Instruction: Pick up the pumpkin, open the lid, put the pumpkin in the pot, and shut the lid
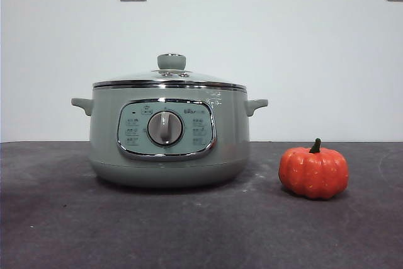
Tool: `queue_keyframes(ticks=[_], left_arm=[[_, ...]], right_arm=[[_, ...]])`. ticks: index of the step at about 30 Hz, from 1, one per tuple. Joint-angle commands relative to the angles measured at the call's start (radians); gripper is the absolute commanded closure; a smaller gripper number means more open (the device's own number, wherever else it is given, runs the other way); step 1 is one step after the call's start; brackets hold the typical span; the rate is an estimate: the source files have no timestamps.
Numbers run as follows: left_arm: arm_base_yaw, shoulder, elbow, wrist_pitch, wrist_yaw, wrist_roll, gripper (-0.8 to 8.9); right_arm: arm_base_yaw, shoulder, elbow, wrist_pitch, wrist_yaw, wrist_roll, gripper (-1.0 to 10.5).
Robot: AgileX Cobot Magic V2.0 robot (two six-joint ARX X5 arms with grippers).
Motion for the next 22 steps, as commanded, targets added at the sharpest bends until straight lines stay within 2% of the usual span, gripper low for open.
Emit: queue_keyframes(ticks=[1, 2, 4, 5, 6, 18, 22], left_arm=[[0.001, -0.002, 0.005, 0.001, 0.000, 0.010, 3.90], [0.001, -0.002, 0.005, 0.002, -0.001, 0.010, 2.56], [0.001, -0.002, 0.005, 0.002, -0.001, 0.010, 0.90], [0.001, -0.002, 0.005, 0.002, -0.001, 0.010, 0.86], [0.001, -0.002, 0.005, 0.002, -0.001, 0.010, 0.87], [0.001, -0.002, 0.005, 0.003, -0.001, 0.010, 0.89], [0.001, -0.002, 0.005, 0.005, -0.001, 0.010, 0.89]], right_arm=[[0.003, -0.001, 0.002, 0.012, 0.000, -0.016, 7.9], [0.003, -0.001, 0.002, 0.012, 0.000, -0.016, 6.6], [0.003, -0.001, 0.002, 0.012, -0.001, -0.005, 3.4], [0.003, 0.000, 0.002, 0.012, -0.001, 0.001, 2.5], [0.006, 0.000, 0.002, 0.012, -0.001, 0.008, 2.2], [0.068, 0.071, 0.002, 0.043, 0.013, 0.008, 2.3], [0.096, 0.149, 0.002, 0.109, 0.109, 0.008, 2.3]])
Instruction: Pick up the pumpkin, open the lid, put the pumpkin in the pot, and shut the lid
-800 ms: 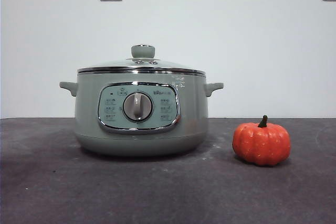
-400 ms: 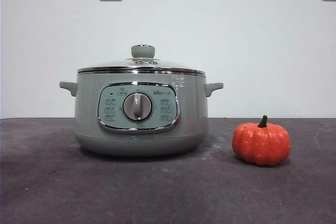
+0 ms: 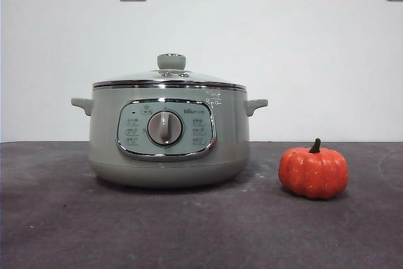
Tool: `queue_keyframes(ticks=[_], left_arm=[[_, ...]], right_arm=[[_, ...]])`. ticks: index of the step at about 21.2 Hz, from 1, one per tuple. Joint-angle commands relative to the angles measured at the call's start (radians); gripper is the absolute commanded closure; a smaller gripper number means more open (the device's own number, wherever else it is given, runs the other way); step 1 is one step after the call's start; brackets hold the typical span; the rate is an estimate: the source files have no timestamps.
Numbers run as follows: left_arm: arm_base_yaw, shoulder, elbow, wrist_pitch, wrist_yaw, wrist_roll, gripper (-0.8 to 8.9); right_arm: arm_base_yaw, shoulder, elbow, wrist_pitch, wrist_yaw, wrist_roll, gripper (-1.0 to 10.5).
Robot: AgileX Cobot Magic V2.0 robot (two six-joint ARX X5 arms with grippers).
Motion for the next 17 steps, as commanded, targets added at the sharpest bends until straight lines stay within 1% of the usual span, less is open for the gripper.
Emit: queue_keyframes(ticks=[1, 11, 16, 17], left_arm=[[0.001, -0.002, 0.005, 0.006, 0.000, 0.008, 0.89], [0.001, -0.002, 0.005, 0.005, 0.000, 0.008, 0.89], [0.001, -0.002, 0.005, 0.005, 0.000, 0.008, 0.89], [0.001, -0.002, 0.005, 0.005, 0.000, 0.008, 0.89]], right_arm=[[0.021, 0.066, 0.002, 0.053, 0.060, 0.001, 2.3], [0.081, 0.378, 0.002, 0.250, 0.205, -0.002, 2.2], [0.123, 0.598, 0.002, 0.383, 0.280, -0.002, 2.2], [0.128, 0.629, 0.002, 0.406, 0.282, -0.002, 2.2]])
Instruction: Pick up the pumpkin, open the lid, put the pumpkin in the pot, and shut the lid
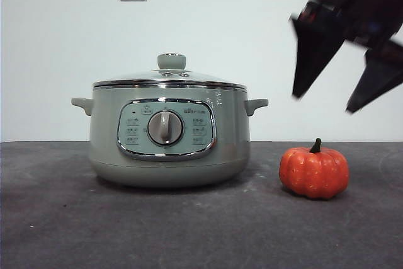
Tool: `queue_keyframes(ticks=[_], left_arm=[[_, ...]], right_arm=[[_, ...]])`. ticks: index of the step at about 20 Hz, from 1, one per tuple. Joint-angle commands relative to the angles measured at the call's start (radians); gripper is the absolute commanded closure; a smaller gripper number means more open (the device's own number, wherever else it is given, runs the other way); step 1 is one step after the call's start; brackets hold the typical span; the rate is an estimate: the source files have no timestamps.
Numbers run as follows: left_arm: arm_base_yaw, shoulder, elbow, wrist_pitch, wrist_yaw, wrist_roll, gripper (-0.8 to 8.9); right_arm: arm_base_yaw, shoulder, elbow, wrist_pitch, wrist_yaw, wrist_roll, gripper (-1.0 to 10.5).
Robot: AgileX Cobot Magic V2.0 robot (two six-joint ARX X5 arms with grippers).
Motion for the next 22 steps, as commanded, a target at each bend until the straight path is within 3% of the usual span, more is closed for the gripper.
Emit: queue_keyframes(ticks=[1, 5, 12, 13, 16, 22], left_arm=[[0.001, -0.002, 0.005, 0.005, 0.000, 0.008, 0.89], [0.001, -0.002, 0.005, 0.005, 0.000, 0.008, 0.89], [0.001, -0.002, 0.005, 0.005, -0.003, 0.008, 0.89], [0.001, -0.002, 0.005, 0.005, -0.005, 0.008, 0.89], [0.001, -0.002, 0.005, 0.006, -0.007, 0.008, 0.90], [0.001, 0.047, 0.005, 0.050, -0.016, 0.008, 0.90]], right_arm=[[0.013, 0.074, 0.002, 0.051, 0.008, -0.002, 2.2], [0.029, 0.172, 0.002, 0.105, 0.075, -0.002, 2.2], [0.029, 0.269, 0.002, 0.124, 0.080, -0.001, 2.6], [0.029, 0.272, 0.002, 0.124, 0.080, -0.001, 3.7], [0.029, 0.272, 0.002, 0.116, 0.072, 0.011, 9.5], [0.029, 0.201, 0.002, 0.083, 0.074, 0.021, 9.6]])
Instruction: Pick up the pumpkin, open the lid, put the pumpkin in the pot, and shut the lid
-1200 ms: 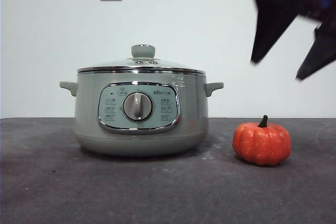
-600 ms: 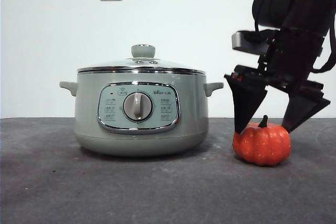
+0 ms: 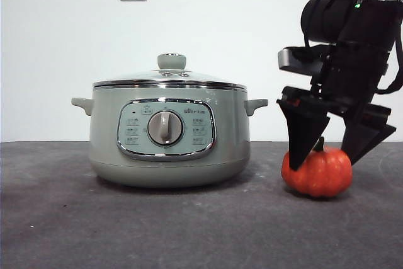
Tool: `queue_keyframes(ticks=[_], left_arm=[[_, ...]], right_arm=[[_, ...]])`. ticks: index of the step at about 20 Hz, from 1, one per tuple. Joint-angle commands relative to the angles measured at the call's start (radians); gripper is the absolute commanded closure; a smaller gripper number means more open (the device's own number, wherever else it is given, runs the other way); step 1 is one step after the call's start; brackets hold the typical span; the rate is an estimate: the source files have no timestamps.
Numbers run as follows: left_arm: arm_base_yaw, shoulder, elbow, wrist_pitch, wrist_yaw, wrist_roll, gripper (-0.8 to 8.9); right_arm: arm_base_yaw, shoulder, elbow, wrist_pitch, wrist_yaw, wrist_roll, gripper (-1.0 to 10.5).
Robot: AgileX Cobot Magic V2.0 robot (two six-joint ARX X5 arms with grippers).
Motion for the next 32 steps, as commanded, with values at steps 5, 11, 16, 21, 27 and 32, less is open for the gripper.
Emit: queue_keyframes(ticks=[5, 11, 16, 21, 27, 32], left_arm=[[-0.043, 0.145, 0.006, 0.179, 0.002, -0.020, 0.90], [-0.208, 0.399, 0.094, 0.402, -0.154, -0.054, 0.90], [-0.314, 0.695, 0.319, 0.455, -0.269, 0.020, 0.90], [-0.379, 0.967, 0.528, 0.460, -0.331, 0.064, 0.90], [-0.409, 1.140, 0.576, 0.524, -0.345, 0.071, 0.90], [-0.418, 1.191, 0.576, 0.525, -0.369, 0.072, 0.91]], right_arm=[[0.002, -0.249, 0.001, -0.055, -0.001, 0.020, 9.6], [0.003, -0.531, 0.001, -0.128, -0.002, 0.049, 9.6], [0.003, -0.682, 0.001, -0.178, -0.002, 0.069, 9.6], [0.003, -0.764, 0.001, -0.218, -0.002, 0.079, 9.6], [0.003, -0.778, 0.001, -0.230, -0.002, 0.089, 9.6], [0.003, -0.777, 0.001, -0.228, -0.002, 0.089, 9.6]])
